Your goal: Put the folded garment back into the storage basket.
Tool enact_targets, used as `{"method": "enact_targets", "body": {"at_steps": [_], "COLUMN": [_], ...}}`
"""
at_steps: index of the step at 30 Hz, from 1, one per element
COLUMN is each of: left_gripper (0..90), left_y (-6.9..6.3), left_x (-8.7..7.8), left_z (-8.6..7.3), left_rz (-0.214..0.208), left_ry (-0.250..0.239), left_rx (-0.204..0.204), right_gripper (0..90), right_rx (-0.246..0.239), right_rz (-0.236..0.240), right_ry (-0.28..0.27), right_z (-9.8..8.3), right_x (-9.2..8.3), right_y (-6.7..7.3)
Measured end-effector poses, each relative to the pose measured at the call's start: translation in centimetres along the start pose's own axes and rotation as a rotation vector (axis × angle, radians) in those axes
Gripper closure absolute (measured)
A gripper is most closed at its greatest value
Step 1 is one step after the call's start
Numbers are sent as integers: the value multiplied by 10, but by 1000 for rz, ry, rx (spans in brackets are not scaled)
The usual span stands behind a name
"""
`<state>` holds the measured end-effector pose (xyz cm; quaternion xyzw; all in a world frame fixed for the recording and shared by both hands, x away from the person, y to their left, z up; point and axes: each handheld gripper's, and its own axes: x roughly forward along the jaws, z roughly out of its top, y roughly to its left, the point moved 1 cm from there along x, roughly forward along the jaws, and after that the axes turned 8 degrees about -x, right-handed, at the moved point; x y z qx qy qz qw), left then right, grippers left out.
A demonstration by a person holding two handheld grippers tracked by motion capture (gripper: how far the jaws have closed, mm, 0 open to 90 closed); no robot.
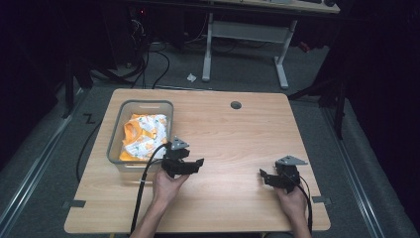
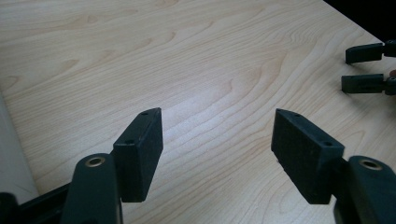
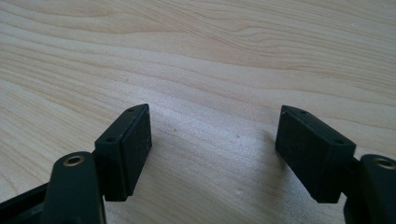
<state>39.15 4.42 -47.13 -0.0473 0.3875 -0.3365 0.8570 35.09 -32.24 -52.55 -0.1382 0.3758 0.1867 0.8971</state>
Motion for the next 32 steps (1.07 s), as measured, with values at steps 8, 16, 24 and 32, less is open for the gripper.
{"method": "enact_targets", "body": {"at_steps": [8,16,24,32], "left_gripper": [346,347,343,292], "left_y": [1,6,9,8], "left_x": [16,34,51,50], "left_z": [-11,-20,-32,-39], "left_rz": [29,92,177,206], "left_ry": [25,39,57,11], "left_rx": [10,18,83,86], "right_gripper": [272,272,272,272], "right_rx": [0,0,0,1], "right_rz": [0,0,0,-1], "right_ry": [0,0,0,0], "right_z": [0,0,0,0], "right_x": [0,0,0,0], "right_y": [0,0,0,0]}}
